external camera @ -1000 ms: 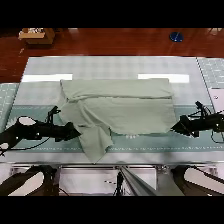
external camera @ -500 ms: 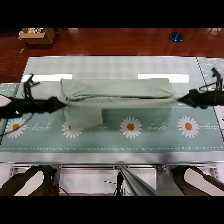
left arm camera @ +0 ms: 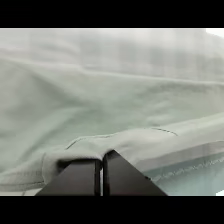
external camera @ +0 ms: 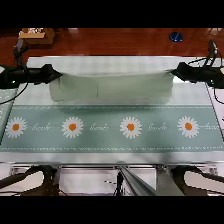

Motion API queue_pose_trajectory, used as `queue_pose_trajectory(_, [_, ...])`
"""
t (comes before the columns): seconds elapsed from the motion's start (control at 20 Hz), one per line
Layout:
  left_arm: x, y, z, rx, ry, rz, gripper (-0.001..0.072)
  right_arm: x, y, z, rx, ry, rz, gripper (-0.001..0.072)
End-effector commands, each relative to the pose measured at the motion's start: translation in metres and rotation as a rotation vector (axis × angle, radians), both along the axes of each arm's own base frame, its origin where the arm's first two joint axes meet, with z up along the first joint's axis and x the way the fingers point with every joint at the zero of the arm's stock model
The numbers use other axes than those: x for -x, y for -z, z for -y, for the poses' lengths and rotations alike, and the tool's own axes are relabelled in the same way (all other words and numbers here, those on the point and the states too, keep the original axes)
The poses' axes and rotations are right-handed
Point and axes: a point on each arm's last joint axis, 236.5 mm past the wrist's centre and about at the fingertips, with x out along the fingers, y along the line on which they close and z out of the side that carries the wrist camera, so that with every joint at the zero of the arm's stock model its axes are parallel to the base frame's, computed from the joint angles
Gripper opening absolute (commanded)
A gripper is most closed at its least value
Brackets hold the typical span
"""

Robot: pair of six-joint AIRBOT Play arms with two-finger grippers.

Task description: Fold the shirts.

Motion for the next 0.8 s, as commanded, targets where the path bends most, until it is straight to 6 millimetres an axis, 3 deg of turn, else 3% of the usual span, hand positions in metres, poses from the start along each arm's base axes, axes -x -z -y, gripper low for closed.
queue_pose_trajectory(0.0, [-0.035, 0.025, -0.001, 0.017, 0.026, -0.049, 0.003, -0.034, 0.022, 0.007, 0.003, 0.063, 0.01, 0.002])
queue_pose_trajectory(0.2, [-0.048, 0.07, 0.003, 0.044, 0.066, -0.151, 0.0031, -0.036, 0.066, 0.009, -0.011, 0.075, -0.066, 0.002])
queue_pose_trajectory(0.4, [-0.045, 0.105, 0.003, 0.056, 0.072, -0.224, 0.0031, -0.029, 0.094, 0.005, -0.021, 0.053, -0.133, 0.0021])
queue_pose_trajectory(0.55, [-0.036, 0.125, -0.014, -0.051, 0.093, -0.258, 0.0055, -0.017, 0.109, 0.01, 0.038, 0.022, -0.188, 0.0021])
queue_pose_trajectory(0.6, [-0.032, 0.129, -0.02, -0.075, 0.096, -0.275, 0.0182, -0.014, 0.113, 0.014, 0.055, 0.031, -0.21, 0.0022])
queue_pose_trajectory(0.65, [-0.028, 0.131, -0.026, -0.082, 0.094, -0.294, 0.0391, -0.011, 0.115, 0.016, 0.07, 0.022, -0.219, 0.0035])
queue_pose_trajectory(0.7, [-0.023, 0.132, -0.033, -0.08, 0.087, -0.319, 0.0576, -0.009, 0.116, 0.015, 0.073, 0.011, -0.226, 0.0221])
queue_pose_trajectory(0.75, [-0.016, 0.131, -0.04, -0.078, 0.092, -0.342, 0.0617, -0.006, 0.115, 0.015, 0.082, -0.007, -0.229, 0.0427])
